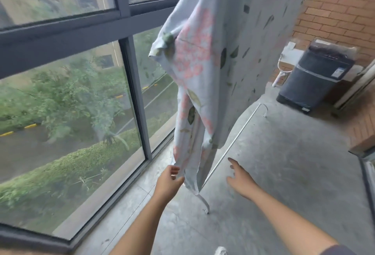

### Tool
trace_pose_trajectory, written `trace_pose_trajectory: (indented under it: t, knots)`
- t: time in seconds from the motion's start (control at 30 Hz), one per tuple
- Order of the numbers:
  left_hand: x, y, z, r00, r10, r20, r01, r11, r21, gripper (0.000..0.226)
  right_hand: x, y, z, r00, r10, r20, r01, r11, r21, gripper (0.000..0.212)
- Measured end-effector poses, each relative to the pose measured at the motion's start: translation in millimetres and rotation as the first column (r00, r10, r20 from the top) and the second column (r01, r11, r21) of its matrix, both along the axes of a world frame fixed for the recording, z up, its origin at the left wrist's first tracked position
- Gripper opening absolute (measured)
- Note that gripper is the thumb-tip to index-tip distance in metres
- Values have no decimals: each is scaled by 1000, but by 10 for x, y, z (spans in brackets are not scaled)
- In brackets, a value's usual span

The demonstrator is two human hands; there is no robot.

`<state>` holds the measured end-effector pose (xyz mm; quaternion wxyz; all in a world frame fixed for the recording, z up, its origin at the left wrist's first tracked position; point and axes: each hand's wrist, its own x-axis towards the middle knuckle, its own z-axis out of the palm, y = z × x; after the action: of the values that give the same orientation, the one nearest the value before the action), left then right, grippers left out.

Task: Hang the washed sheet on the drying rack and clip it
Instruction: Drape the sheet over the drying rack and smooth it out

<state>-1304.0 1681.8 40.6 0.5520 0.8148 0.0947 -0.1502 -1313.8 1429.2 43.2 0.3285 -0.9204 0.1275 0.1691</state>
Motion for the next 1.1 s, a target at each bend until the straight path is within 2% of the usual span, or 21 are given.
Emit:
trace_pose_trajectory:
  t: [0.2,0.3,0.43,0.57,0.6,0.8,0.9,1.1]
  knots:
    - [-95,-599,422,974,160,162,-141,982,-122,21,50,-423,443,963,-121,240,50,958,282,54]
    - [-154,-1188,468,943,248,221,-216,963,-159,25,137,-872,473,956,-138,259,36,931,364,46]
    - [-165,-2043,337,932,338,128,-310,931,-194,17,282,-1639,355,972,-156,173,75,913,402,39]
    - [99,-2650,246,923,380,64,-363,913,-186,18,626,-2301,291,980,-173,97,115,894,434,33]
    - [242,-2778,216,915,400,56,-383,903,-195,13,760,-2435,264,981,-179,74,127,883,452,32]
    - [1210,-3356,-87,843,536,42,-515,827,-224,15,1722,-2932,1,974,-213,-81,220,790,572,25]
    - [1891,-3664,-343,800,599,10,-582,782,-223,11,2490,-3184,-125,966,-202,-159,257,757,600,24]
    - [2860,-4091,-707,741,670,-41,-668,729,-150,11,3657,-3506,-452,958,-88,-273,239,769,593,25]
